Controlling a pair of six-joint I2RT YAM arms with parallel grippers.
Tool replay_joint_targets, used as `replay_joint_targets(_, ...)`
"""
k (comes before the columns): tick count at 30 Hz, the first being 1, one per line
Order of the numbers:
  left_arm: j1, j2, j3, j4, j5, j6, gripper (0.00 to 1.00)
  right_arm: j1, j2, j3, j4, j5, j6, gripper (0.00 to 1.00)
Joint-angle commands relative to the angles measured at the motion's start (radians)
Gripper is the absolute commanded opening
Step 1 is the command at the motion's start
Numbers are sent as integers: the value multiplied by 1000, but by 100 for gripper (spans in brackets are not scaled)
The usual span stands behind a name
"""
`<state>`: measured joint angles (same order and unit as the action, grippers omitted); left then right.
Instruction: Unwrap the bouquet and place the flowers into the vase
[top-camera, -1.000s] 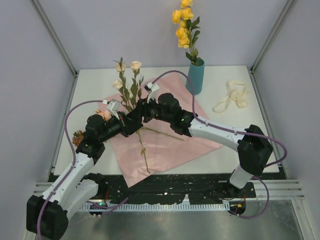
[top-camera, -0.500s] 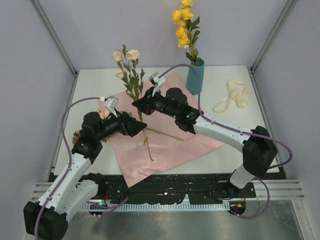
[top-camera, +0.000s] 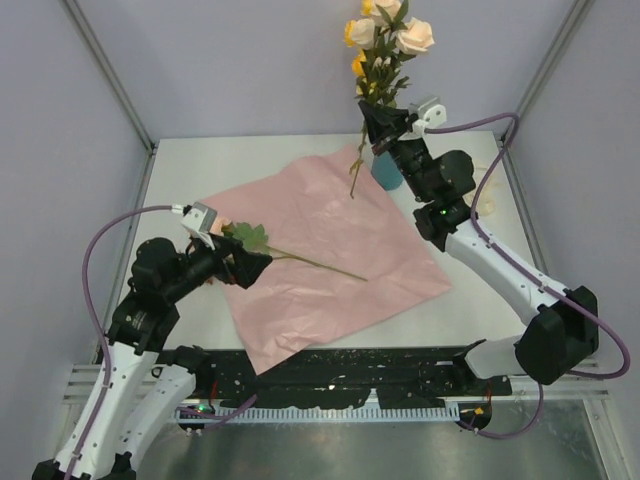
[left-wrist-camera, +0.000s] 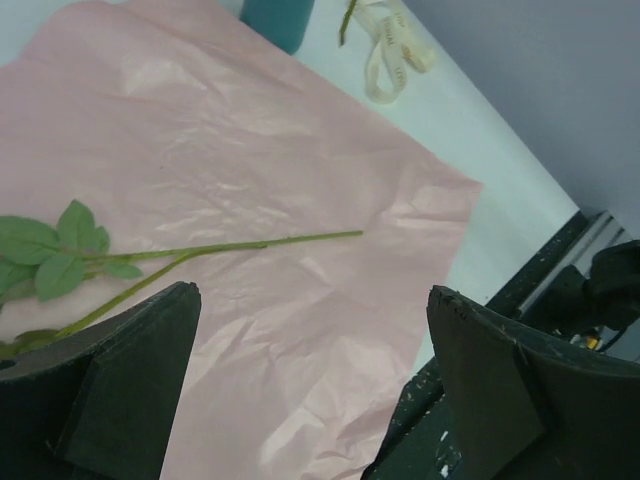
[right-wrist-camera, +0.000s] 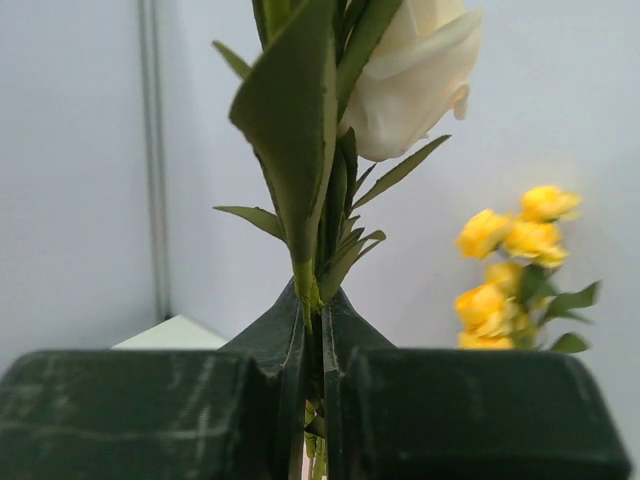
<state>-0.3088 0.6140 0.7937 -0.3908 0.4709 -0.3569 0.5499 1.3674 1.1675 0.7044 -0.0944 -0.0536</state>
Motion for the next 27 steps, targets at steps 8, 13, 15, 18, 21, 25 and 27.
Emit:
replay_joint_targets(8, -3, -109, -19, -135, -268, 78, 100, -235, 123, 147, 363, -41, -189, 5)
replay_joint_targets(13, -3, -106, -13, -177, -319, 90, 100, -283, 186, 242, 363, -45, -143, 5)
replay_joint_targets(15, -1, -106, -10, -175, -321, 93, 100, -288, 229, 277, 360, -57, -163, 5)
replay_joint_targets(18, -3, -117, -10, -174, -333, 93, 100, -295, 280, 323, 346, -56, -193, 5)
replay_joint_targets(21, -3, -131, -11, -177, -347, 98, 100, -311, 334, 333, 357, -77, -190, 5)
replay_joint_targets(25, -3, -138, -10, -175, -365, 101, 100, -320, 395, 331, 374, -71, -192, 5)
replay_joint_targets(27, -3, -135, -10, -177, -370, 101, 100, -323, 423, 324, 376, -71, -203, 5)
